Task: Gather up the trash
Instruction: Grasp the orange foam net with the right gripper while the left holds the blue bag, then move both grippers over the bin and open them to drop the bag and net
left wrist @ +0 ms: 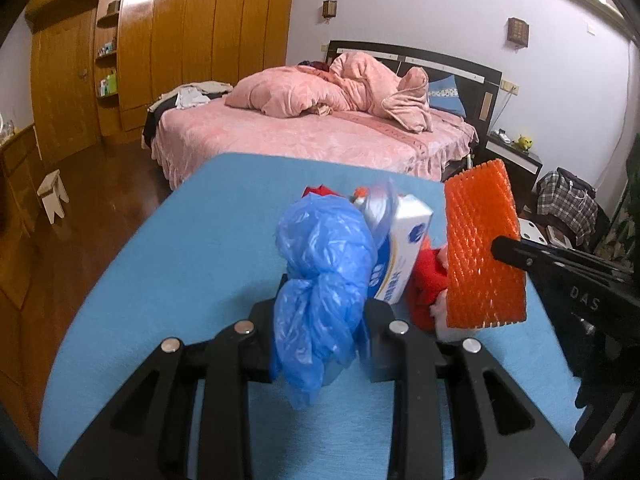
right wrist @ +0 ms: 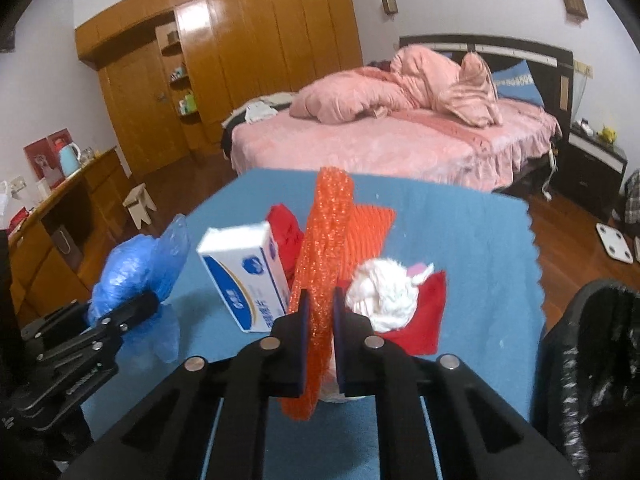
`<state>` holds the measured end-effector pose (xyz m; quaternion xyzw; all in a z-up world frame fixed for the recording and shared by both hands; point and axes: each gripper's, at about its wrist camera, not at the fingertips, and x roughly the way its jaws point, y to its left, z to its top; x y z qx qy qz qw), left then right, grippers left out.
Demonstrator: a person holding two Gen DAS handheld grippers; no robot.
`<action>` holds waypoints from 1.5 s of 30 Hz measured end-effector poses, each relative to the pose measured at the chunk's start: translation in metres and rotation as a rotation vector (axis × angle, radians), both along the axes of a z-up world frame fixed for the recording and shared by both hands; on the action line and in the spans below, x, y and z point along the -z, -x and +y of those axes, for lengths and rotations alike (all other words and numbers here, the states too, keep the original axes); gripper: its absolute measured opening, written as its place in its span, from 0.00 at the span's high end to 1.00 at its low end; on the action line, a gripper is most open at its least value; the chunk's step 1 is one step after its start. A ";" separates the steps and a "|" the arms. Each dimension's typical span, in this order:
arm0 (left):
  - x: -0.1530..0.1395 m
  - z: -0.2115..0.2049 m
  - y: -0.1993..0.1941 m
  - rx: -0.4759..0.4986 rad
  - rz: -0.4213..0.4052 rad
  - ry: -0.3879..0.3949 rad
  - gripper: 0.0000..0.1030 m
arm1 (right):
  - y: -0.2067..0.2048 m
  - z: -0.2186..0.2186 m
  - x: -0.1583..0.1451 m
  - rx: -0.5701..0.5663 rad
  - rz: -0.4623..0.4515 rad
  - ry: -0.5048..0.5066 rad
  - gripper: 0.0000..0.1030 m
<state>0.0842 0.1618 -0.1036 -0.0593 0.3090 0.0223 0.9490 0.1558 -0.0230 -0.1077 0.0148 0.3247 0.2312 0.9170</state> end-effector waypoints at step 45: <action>-0.015 -0.337 -0.085 0.650 -0.021 0.144 0.72 | 0.058 -0.338 -0.005 0.644 -0.047 0.046 0.89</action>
